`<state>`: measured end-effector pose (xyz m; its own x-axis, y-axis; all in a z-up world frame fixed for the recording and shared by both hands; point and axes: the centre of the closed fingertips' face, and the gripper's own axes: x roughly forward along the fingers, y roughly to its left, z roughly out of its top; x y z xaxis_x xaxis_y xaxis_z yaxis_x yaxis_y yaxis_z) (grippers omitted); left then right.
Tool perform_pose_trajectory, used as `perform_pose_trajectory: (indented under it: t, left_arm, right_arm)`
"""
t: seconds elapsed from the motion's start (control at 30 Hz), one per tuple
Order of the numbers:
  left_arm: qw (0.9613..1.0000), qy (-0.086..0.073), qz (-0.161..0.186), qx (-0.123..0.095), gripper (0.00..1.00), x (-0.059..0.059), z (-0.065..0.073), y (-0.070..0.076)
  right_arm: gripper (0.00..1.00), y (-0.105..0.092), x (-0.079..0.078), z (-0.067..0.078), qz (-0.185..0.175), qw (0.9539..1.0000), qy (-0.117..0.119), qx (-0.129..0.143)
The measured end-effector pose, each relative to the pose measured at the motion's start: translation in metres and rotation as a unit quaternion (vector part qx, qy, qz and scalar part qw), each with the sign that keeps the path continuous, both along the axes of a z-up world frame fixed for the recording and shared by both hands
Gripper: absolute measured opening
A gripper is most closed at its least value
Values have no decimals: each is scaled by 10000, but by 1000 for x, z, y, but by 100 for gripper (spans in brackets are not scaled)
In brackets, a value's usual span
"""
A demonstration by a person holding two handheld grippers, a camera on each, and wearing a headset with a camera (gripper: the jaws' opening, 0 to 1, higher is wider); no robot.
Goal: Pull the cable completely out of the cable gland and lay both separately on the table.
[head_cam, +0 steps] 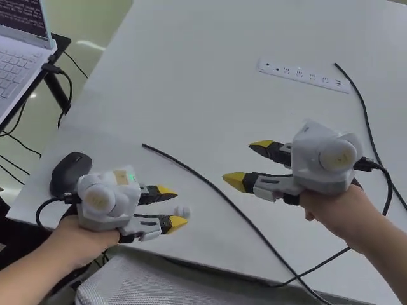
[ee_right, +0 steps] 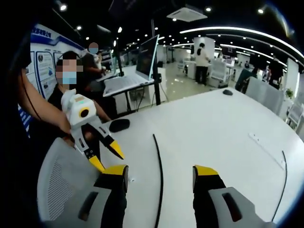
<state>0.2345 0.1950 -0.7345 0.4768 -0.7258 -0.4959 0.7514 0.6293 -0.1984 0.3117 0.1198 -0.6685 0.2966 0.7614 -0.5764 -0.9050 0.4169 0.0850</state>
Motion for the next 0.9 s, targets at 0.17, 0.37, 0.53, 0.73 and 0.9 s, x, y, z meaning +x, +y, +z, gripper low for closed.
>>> perform_pose_trajectory:
  t: [0.17, 0.37, 0.53, 0.73, 0.9]
  left_arm:
    - [9997, 14, 168, -150, 37, 0, 16, 0]
    - [9990, 27, 392, -204, 40, -2, 33, 5]
    - [9983, 18, 485, -308, 45, -6, 42, 6]
    - [9972, -102, 603, -426, 54, -11, 55, 6]
    - [9973, -82, 650, -326, 59, -17, 54, 9]
  right_arm:
    - [58, -21, -12, 7, -218, 9993, 146, 274]
    - [61, -43, -29, 17, -513, 9965, 215, 624]
    - [67, -60, -40, 22, -778, 9924, 212, 927]
    - [68, -96, -52, 10, -1052, 9910, 229, 793]
    - [72, -124, -63, -3, -1346, 9877, 270, 750]
